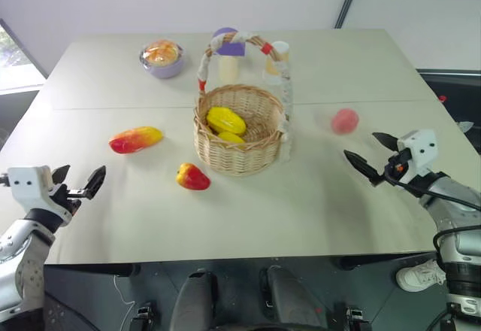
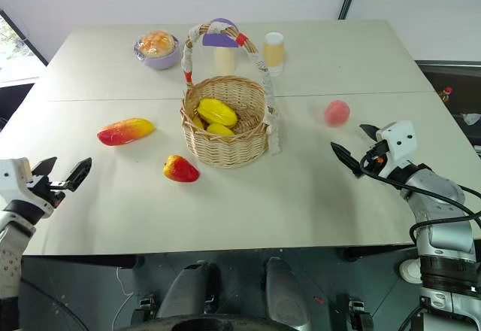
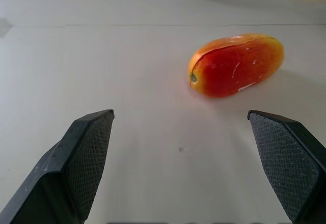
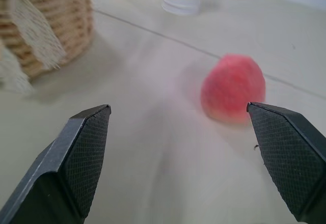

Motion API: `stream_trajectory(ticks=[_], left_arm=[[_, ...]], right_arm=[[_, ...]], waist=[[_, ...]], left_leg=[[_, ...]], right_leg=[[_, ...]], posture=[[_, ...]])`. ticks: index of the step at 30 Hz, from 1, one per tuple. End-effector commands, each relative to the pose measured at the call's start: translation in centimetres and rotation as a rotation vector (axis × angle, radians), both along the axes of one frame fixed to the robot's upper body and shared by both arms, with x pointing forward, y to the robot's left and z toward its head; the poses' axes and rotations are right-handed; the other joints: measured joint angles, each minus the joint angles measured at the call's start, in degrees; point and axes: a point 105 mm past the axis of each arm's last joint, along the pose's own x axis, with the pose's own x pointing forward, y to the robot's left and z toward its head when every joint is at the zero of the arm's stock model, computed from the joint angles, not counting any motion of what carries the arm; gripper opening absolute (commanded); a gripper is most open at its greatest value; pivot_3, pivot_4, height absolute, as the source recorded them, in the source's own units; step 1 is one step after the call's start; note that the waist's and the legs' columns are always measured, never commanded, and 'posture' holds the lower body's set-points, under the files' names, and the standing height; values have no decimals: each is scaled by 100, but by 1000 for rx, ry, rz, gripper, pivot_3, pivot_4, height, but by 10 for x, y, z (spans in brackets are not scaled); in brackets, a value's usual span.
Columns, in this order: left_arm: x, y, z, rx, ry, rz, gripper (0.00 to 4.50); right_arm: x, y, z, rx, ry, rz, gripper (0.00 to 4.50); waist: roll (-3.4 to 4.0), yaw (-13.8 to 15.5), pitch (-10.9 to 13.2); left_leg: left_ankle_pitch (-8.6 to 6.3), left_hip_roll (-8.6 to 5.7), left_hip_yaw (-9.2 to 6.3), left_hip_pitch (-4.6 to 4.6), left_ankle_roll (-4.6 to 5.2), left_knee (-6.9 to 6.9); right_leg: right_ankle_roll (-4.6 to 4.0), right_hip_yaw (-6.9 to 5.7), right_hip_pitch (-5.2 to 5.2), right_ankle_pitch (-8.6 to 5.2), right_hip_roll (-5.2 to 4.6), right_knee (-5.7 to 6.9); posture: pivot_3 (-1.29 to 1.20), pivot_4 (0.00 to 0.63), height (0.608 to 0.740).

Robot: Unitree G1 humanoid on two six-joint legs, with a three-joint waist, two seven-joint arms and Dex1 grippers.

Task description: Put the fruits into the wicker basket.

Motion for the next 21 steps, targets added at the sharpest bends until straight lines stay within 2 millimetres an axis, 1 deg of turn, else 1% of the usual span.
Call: stream_trajectory(ticks=[1,2,4,5,8,11,13,16,19,21], left_arm=[[14,-9,22,202,-3,-71,4500],[19,-10,24,267,11,-85,4500],[30,-13,31,398,31,-132,4500],[33,-14,33,440,39,-147,4500],[46,-22,32,583,96,-236,4500],[62,-30,30,670,157,-307,4500],[75,-41,30,695,179,-370,4500],[92,-47,28,725,212,-423,4500],[105,-49,23,745,252,-462,4500],[110,-48,19,744,289,-483,4500]], right_arm=[[-11,24,27,-17,-30,125,4453],[-15,32,29,-30,-16,167,4453],[-28,55,35,-55,9,281,4453],[-32,64,37,-61,19,322,4453],[-48,95,46,-88,27,461,4453],[-61,122,54,-100,23,580,4453],[-66,137,59,-98,11,646,4453],[-71,152,61,-90,2,700,4453],[-72,158,60,-78,0,715,4453],[-73,160,59,-74,-1,716,4453]], waist=[[0,6,0],[0,9,0],[0,12,0],[0,14,0],[0,2,0],[1,8,1],[-1,12,1],[-6,17,1],[-7,20,1],[-7,14,1]], left_leg=[[0,0,-2,-1,0,0],[0,0,-2,-1,0,0],[0,-1,-1,-2,0,0],[0,-2,-1,-2,0,0],[0,0,-2,-3,0,-1],[0,-1,0,-3,0,-1],[0,-1,-2,-6,0,-1],[0,-2,-2,-12,0,1],[-1,-21,1,-18,2,1],[-2,-30,2,-22,4,1]], right_leg=[[-1,-1,0,0,1,1],[-1,-1,0,0,1,0],[-2,-1,0,-1,0,-3],[-2,-1,0,-1,-1,-2],[-11,-2,-2,-6,-1,-3],[-12,-1,-3,-7,-1,-2],[-11,-4,-6,-6,2,-2],[2,-7,-8,1,5,-3],[3,-11,-10,1,5,-3],[5,-12,-13,1,4,-2]], posture=[[0,150,740],[0,150,740],[0,150,740],[0,150,740],[0,150,740],[0,150,740],[0,150,740],[0,150,740],[0,150,740],[0,150,740]])
